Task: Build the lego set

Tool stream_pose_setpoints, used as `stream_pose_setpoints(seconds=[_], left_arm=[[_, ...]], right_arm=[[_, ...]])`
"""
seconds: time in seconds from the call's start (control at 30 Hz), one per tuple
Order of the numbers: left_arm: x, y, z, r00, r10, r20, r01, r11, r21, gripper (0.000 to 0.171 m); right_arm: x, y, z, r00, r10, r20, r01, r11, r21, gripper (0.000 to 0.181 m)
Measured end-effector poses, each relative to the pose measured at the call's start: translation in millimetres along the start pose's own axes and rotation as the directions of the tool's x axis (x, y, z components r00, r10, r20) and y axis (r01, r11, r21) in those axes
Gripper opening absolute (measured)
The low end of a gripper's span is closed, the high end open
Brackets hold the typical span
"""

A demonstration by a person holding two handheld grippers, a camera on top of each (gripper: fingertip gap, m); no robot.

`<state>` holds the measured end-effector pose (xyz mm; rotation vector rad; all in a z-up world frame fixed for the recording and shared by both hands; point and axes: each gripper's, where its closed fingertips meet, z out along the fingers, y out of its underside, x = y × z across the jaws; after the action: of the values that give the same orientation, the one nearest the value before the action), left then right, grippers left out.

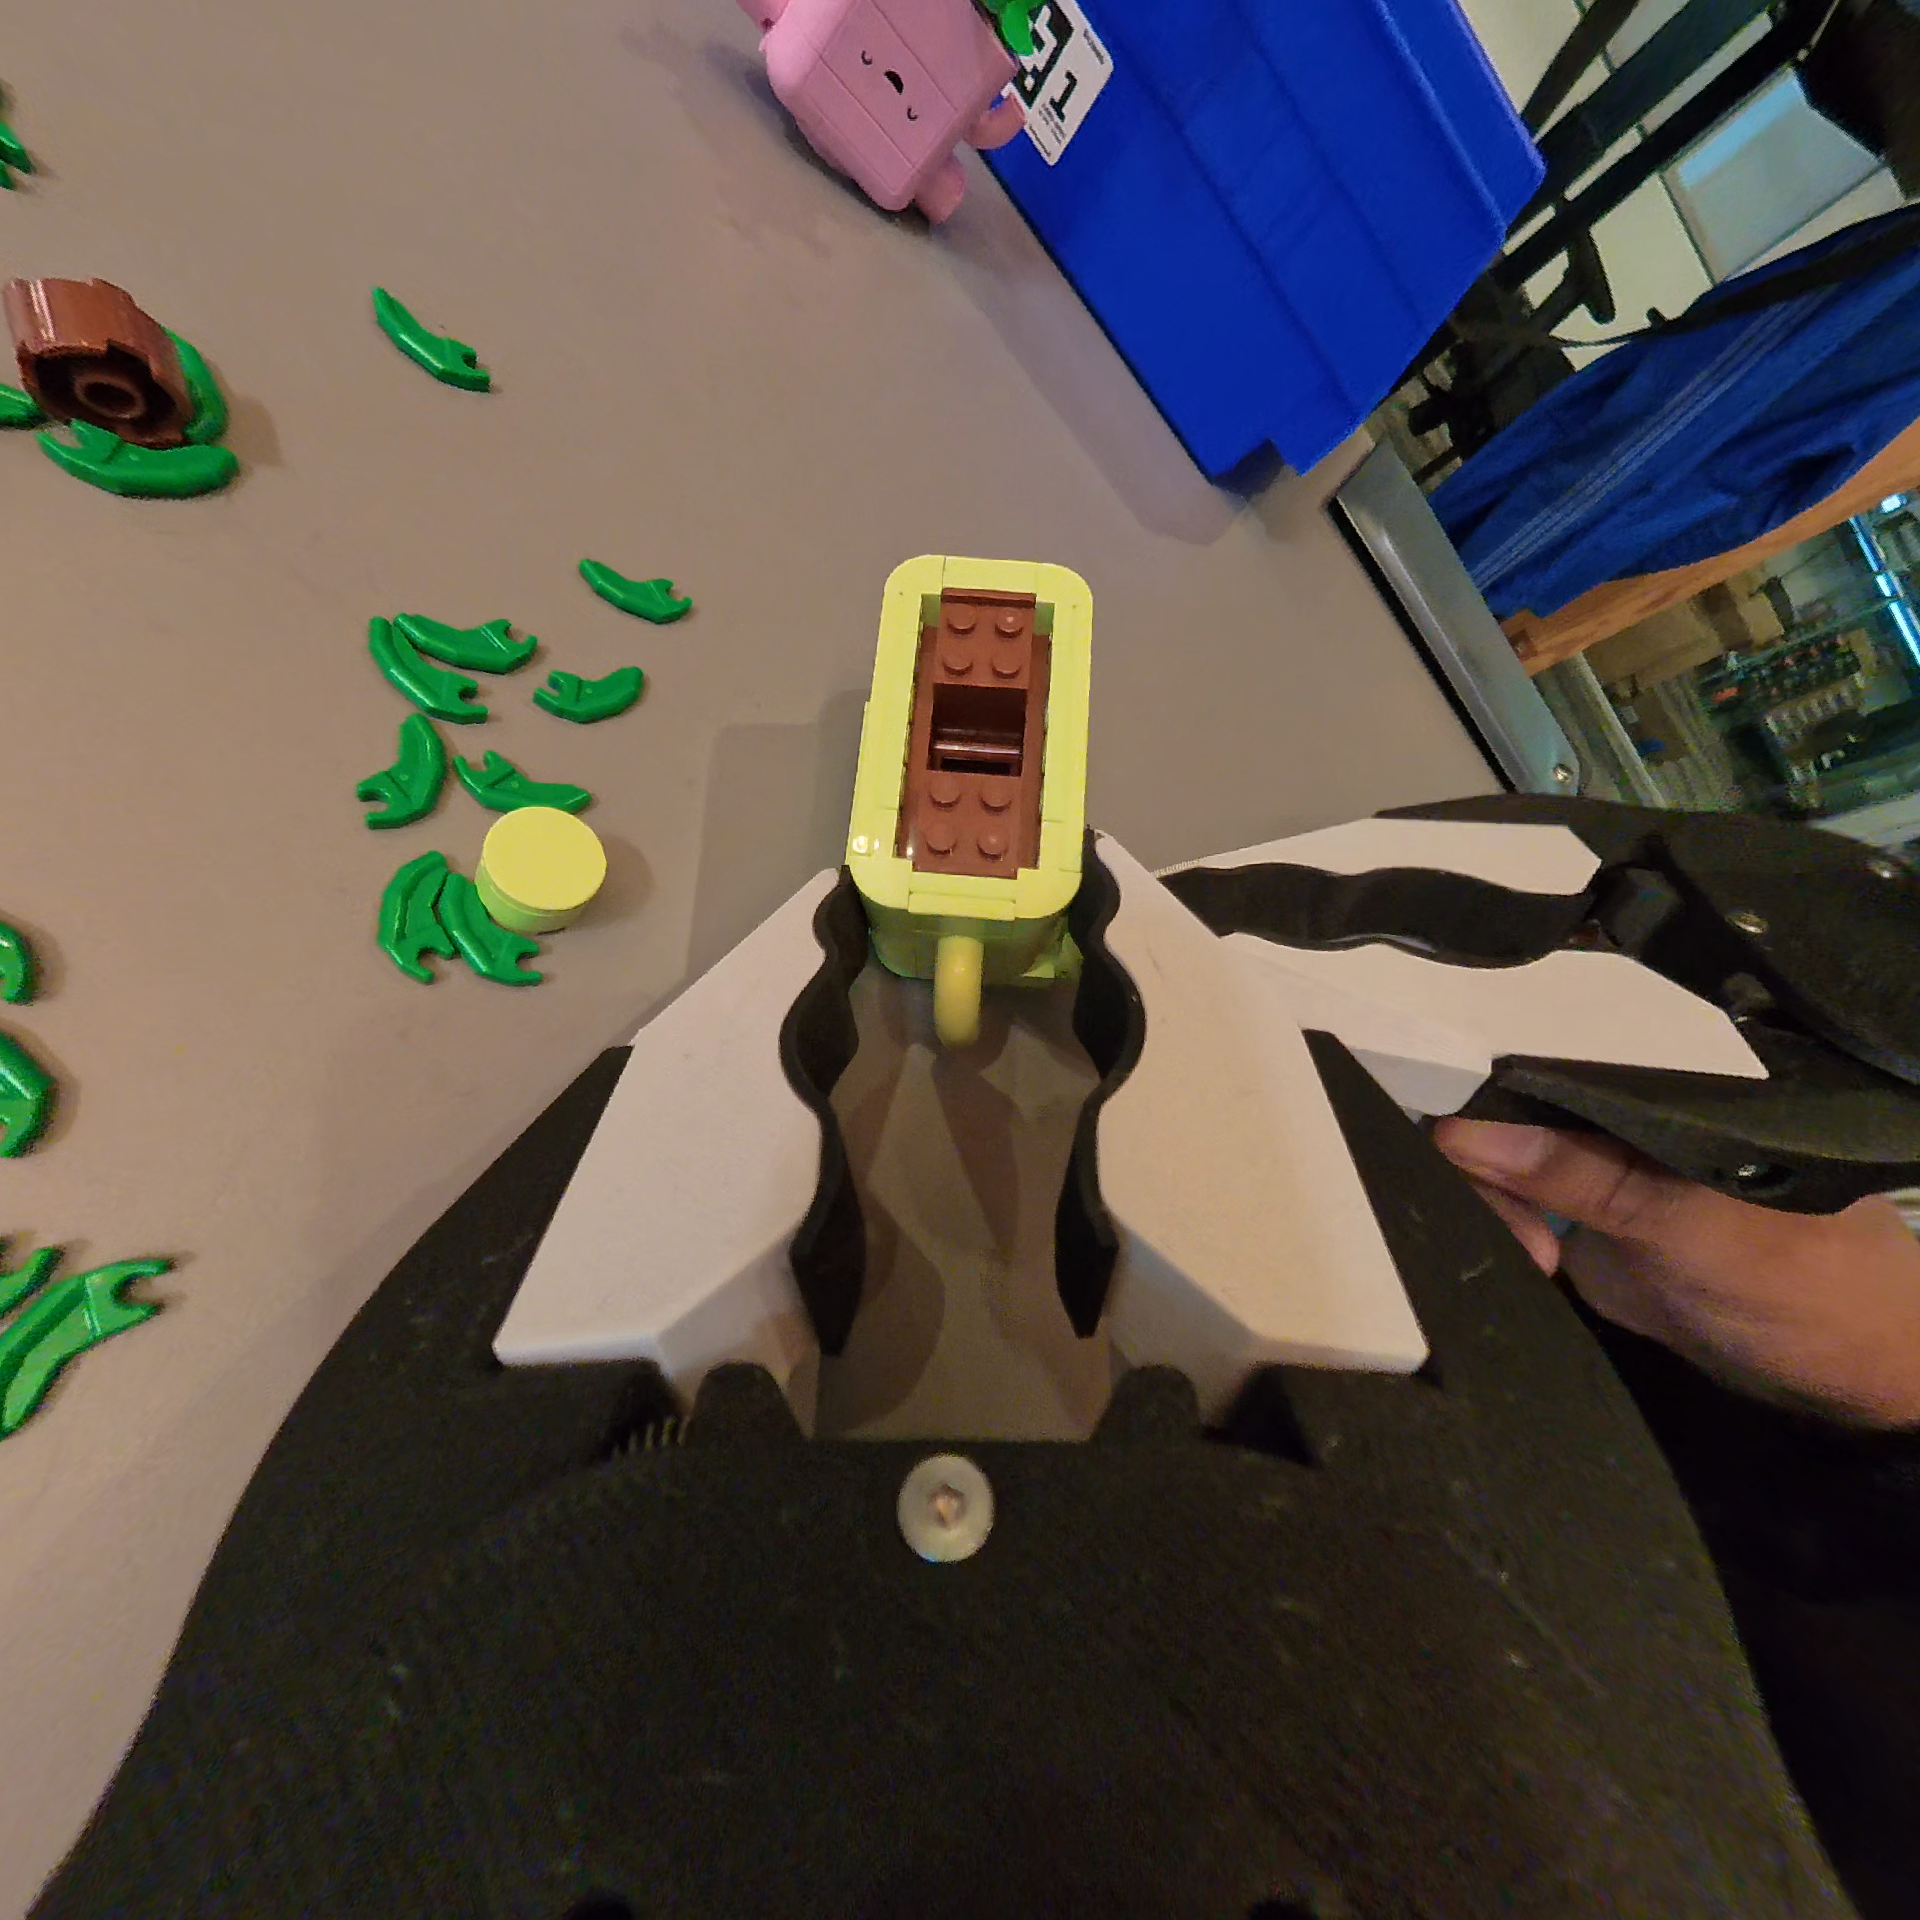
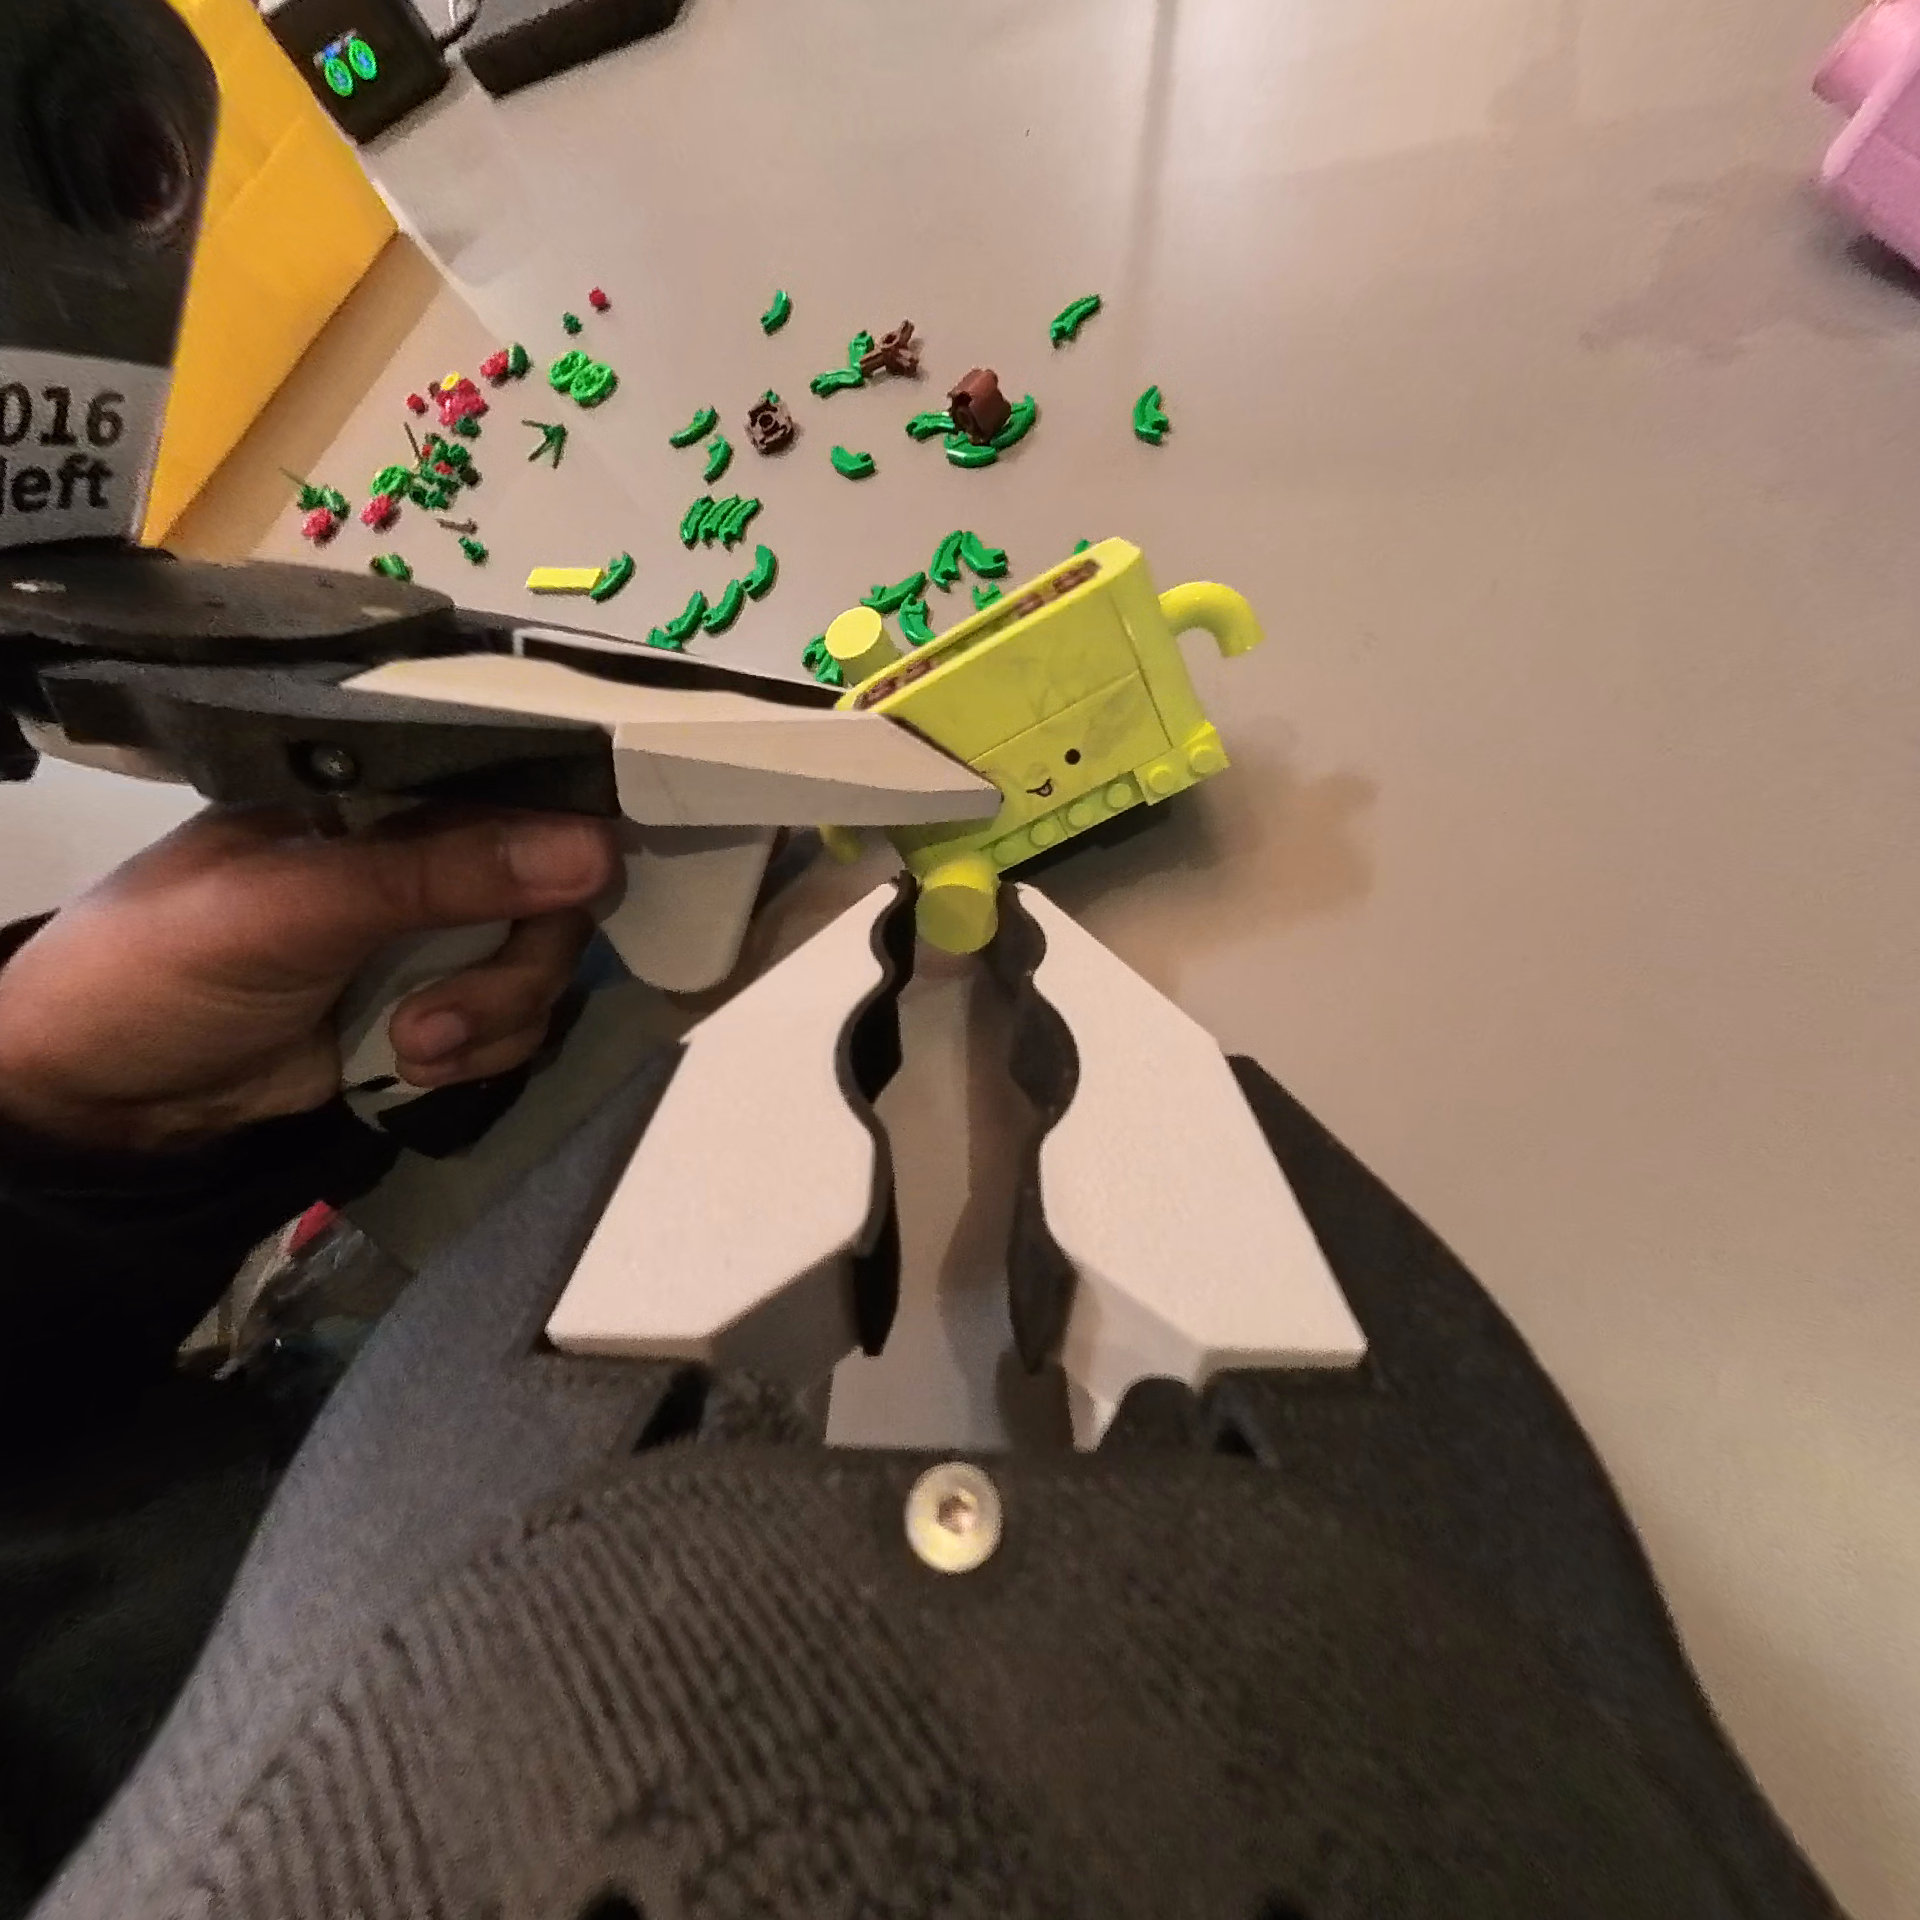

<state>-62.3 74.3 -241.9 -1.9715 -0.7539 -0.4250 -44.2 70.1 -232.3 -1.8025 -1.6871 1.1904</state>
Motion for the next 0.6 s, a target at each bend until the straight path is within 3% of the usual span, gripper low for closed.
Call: stream_pose_setpoints(seconds=[0.43, 0.6], left_arm=[[-1, 0, 1, 1.000, 0.018, 0.007, -0.018, 1.000, -0.008, 0.042], [-1, -1, 0, 1.000, -0.005, -0.011, 0.005, 1.000, -0.003, 0.041]], right_arm=[[-10, -6, 3, 0.983, -0.137, 0.125, 0.157, 0.973, -0.169, 0.014], [-9, -7, 3, 0.955, -0.293, 0.050, 0.297, 0.930, -0.216, 0.014]])
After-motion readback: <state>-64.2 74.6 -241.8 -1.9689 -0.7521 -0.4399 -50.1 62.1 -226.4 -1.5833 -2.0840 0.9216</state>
